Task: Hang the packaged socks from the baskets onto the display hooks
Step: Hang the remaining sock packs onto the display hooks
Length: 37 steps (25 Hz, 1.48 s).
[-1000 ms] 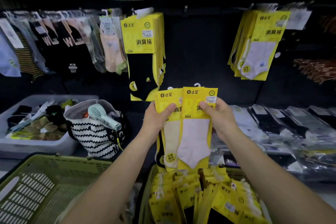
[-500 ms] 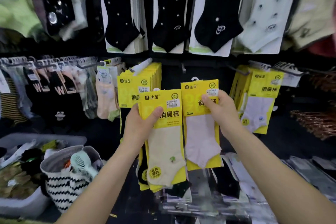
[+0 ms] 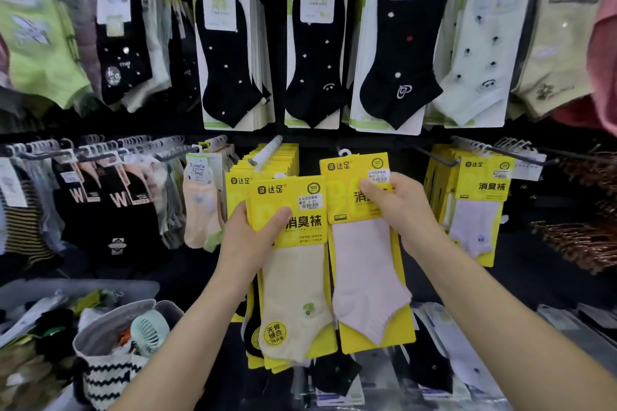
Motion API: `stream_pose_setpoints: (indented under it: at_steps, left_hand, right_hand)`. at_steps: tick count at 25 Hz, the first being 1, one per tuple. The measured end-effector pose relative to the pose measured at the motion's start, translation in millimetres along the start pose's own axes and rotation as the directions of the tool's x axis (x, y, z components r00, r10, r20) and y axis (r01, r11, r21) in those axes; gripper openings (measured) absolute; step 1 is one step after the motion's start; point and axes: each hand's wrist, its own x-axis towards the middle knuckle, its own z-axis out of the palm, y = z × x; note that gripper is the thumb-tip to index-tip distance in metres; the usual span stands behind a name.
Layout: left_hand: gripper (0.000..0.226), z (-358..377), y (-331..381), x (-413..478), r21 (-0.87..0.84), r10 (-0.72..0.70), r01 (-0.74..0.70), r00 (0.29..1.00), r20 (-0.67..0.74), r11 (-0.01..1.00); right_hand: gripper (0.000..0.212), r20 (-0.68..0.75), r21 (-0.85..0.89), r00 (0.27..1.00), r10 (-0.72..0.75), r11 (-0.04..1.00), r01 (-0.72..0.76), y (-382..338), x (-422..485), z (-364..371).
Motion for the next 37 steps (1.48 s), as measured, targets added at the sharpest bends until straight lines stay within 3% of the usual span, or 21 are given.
stream_pose_setpoints:
  at_steps: [2, 8, 13, 20, 23, 28, 31, 33, 35, 37]
  left_hand:
    - [0.050, -2, 2, 1, 0.008, 0.008, -0.008, 1.000, 0.009, 1.000]
    - [0.022, -8, 8, 1, 0.049, 0.006, -0.007, 1.000, 0.014, 0.999]
    - [0.040, -15, 17, 1, 0.074, 0.039, -0.039, 0.999, 0.008, 0.996]
    - [0.035, -22, 20, -4, 0.060, 0.035, -0.037, 0.999, 0.034, 0.997]
    - [0.028, -23, 21, -4, 0.078, 0.035, -0.037, 0.999, 0.031, 0.996]
    - [0.037, -17, 15, -2, 0.087, 0.012, -0.015, 0.999, 0.031, 0.996]
    - [0.031, -7, 11, -3, 0.097, 0.000, -0.002, 1.000, 0.023, 0.995]
    - [0.022, 0, 11, -2, 0.083, -0.003, 0.001, 1.000, 0.018, 0.997]
    - [0.021, 8, 12, -2, 0.079, 0.008, -0.010, 1.000, 0.026, 0.997]
    - [0.021, 21, 13, -4, 0.085, 0.029, -0.034, 0.998, 0.058, 0.996]
  right_hand:
    - [0.006, -0.016, 0.033, 0.999, 0.043, 0.999, -0.042, -3, -3, 1]
    - [0.007, -0.020, 0.007, 0.993, 0.116, 0.993, -0.116, -7, -12, 5]
    - [0.009, -0.109, -0.038, 0.988, 0.106, 0.993, -0.111, -9, -13, 12]
    - [0.009, -0.144, 0.146, 0.967, 0.211, 0.971, -0.190, -8, -13, 9]
    - [0.008, -0.137, 0.062, 0.970, 0.203, 0.979, -0.196, 2, -7, 13]
    - [0.015, -0.154, -0.120, 0.974, 0.167, 0.975, -0.186, 17, 14, 24]
    - [0.029, -0.126, -0.286, 0.975, 0.182, 0.935, -0.212, 24, 21, 23]
    - [0.046, -0.192, -0.364, 0.972, 0.137, 0.910, -0.200, 26, 15, 15]
    - [0.047, -0.270, -0.270, 0.963, 0.000, 0.960, -0.076, 25, -2, 6]
    - [0.041, -0.177, -0.097, 0.984, -0.034, 0.995, 0.017, 14, -20, 5]
